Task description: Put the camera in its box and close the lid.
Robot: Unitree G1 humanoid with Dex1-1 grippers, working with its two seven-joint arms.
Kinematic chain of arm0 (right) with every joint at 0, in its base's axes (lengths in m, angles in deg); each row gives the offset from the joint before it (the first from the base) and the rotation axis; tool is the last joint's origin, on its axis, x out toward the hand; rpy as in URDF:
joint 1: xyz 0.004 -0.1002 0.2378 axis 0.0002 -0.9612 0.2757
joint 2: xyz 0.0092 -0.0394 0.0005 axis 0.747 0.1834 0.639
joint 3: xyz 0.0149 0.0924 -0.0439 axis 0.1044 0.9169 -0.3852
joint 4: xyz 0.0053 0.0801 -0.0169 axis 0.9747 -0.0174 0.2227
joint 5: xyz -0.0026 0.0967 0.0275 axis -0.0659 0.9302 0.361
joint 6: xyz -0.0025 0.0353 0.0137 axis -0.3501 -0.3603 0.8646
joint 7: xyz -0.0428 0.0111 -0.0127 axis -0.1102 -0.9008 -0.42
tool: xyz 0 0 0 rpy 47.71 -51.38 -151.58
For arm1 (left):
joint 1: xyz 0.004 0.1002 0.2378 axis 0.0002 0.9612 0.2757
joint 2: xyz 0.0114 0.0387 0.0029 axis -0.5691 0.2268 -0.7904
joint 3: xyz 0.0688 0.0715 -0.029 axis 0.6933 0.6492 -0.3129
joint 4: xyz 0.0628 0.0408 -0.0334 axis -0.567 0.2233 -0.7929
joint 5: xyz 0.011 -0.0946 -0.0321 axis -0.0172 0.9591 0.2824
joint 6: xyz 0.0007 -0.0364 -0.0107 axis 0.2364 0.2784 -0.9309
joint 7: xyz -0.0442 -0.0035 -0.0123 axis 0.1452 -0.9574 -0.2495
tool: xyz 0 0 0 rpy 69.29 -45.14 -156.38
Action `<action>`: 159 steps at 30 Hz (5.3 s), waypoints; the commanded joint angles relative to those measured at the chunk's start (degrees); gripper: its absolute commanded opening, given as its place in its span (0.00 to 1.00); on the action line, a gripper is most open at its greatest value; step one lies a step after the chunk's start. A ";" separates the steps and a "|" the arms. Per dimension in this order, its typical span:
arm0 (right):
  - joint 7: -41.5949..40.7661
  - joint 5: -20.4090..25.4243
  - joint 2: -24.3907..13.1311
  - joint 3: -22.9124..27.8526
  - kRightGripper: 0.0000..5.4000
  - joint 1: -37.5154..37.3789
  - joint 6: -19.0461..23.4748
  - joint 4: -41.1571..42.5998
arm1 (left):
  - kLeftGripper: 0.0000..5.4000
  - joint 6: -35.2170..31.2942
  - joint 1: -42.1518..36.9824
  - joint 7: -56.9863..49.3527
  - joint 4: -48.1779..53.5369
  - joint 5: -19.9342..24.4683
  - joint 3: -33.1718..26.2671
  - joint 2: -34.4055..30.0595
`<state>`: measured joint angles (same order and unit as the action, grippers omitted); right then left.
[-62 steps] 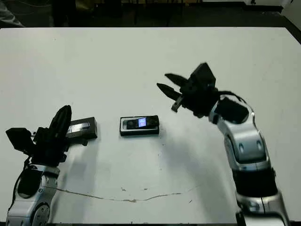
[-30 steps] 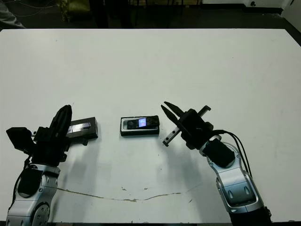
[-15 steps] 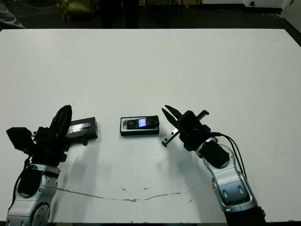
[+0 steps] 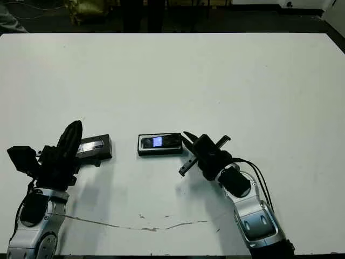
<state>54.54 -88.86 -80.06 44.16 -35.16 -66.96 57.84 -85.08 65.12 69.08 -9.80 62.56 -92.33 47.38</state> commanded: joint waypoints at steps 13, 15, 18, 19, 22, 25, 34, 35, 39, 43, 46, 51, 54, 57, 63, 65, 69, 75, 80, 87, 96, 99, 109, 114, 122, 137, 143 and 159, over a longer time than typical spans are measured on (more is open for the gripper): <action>-0.52 -1.38 -0.72 -0.86 0.00 -0.71 1.10 -1.65 | 0.00 -0.21 1.18 -0.17 -0.76 -0.18 -0.06 0.33; -0.55 -1.41 -0.73 -0.79 0.00 -0.63 1.24 -1.61 | 0.00 0.07 1.20 0.03 -0.88 -0.25 -0.06 0.25; -0.45 -0.82 -0.58 -0.12 0.00 -0.60 0.03 -1.88 | 0.00 0.42 1.29 0.02 -0.86 -0.71 0.01 0.13; -0.55 -0.22 -0.44 0.32 0.00 -0.58 -0.04 -1.71 | 0.00 0.44 1.30 0.00 -0.84 -0.77 0.02 0.12; -1.12 3.33 -0.07 3.02 0.00 -0.12 -1.91 -0.02 | 0.00 0.35 1.28 -0.10 -0.82 -0.76 -0.04 0.27; -1.43 6.83 -0.03 6.04 0.00 0.68 -3.30 2.69 | 0.00 0.60 1.26 0.04 -0.93 -0.82 -0.11 0.25; 3.70 16.94 4.26 16.48 0.00 -1.28 -2.38 5.24 | 0.00 0.01 1.34 0.31 0.12 -0.77 -0.97 -0.74; 4.02 17.43 4.38 17.16 0.00 -1.95 -2.38 4.95 | 0.00 0.00 1.38 0.30 0.34 -0.88 -1.21 -0.97; 5.41 18.36 4.68 19.05 0.00 -5.05 -2.55 4.19 | 0.00 0.30 1.68 1.36 1.46 -0.57 -2.68 -2.69; 6.08 19.33 4.63 20.67 0.00 -8.37 -2.35 4.07 | 0.00 0.56 2.08 3.89 3.03 -0.90 -6.09 -7.19; 5.47 20.80 4.28 21.91 0.00 -10.25 -2.46 3.77 | 0.00 -0.15 1.41 7.59 3.26 1.31 -10.50 -12.26; 5.26 21.32 3.75 22.74 0.00 -11.39 -2.84 2.91 | 0.00 -2.65 -0.66 13.72 2.35 3.43 -16.35 -22.10; 5.46 21.13 3.50 22.69 0.00 -11.90 -2.56 3.01 | 0.00 -5.85 -2.65 19.55 0.76 6.10 -18.75 -28.94; 5.95 20.35 3.05 22.47 0.00 -12.17 -1.94 3.20 | 0.02 -8.87 -5.63 29.06 -3.77 11.43 -19.29 -35.03; 6.11 19.47 2.67 22.29 0.00 -12.14 -1.70 3.51 | 0.22 -7.58 -12.22 46.50 -13.39 11.87 -15.67 -45.20; 5.87 19.58 2.61 22.40 0.00 -12.03 -1.96 3.18 | 0.31 -5.77 -14.08 50.15 -15.89 11.15 -14.29 -46.51; 5.27 20.44 2.41 22.95 0.00 -11.97 -2.08 2.64 | 0.48 -3.02 -16.95 55.59 -17.63 9.40 -11.22 -48.60; 4.11 21.74 2.38 23.74 0.00 -11.68 -3.54 1.08 | 0.76 -0.38 -20.28 60.82 -19.71 9.02 -6.80 -47.34; 3.26 23.25 2.76 24.25 0.00 -11.12 -4.96 -0.58 | 0.98 -5.89 -21.24 63.05 -17.70 9.56 -2.83 -49.14; 4.60 22.12 2.97 23.81 0.00 -11.33 -5.90 -0.82 | 1.00 -10.53 -21.36 68.17 -20.01 11.21 -0.26 -48.58; 5.17 22.53 2.95 23.76 0.00 -11.37 -4.85 -1.10 | 1.00 -9.11 -20.87 71.94 -26.03 11.78 0.57 -46.29; 5.55 21.90 2.86 23.41 0.00 -11.71 -5.25 -0.73 | 1.00 -8.63 -20.87 71.82 -27.29 11.12 0.48 -45.82; 4.84 21.52 2.56 23.03 0.00 -11.84 -6.28 -1.23 | 1.00 -5.31 -24.18 72.63 -34.57 10.18 0.98 -42.87; 5.13 21.22 2.69 22.82 0.00 -11.86 -6.20 -1.07 | 1.00 -5.62 -25.60 72.86 -35.39 10.03 0.97 -42.43; 5.48 21.30 2.87 22.80 0.00 -11.85 -5.92 -0.94 | 1.00 -7.04 -27.86 74.16 -37.83 9.42 2.02 -42.56; 5.90 19.88 2.59 22.46 0.00 -12.37 -5.95 -0.48 | 1.00 -2.21 -31.62 78.45 -47.73 5.22 4.66 -41.13; 4.91 20.23 2.47 22.52 0.00 -12.26 -7.03 -1.50 | 1.00 0.34 -33.22 79.62 -52.24 4.06 5.01 -39.81; 4.64 20.35 2.56 22.57 0.00 -12.69 -7.80 -2.33 | 1.00 3.91 -35.02 79.36 -59.12 1.41 5.03 -38.01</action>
<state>58.86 -67.87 -77.22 66.66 -46.76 -74.90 56.12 -80.70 30.36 148.69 -67.95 65.14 -87.87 9.23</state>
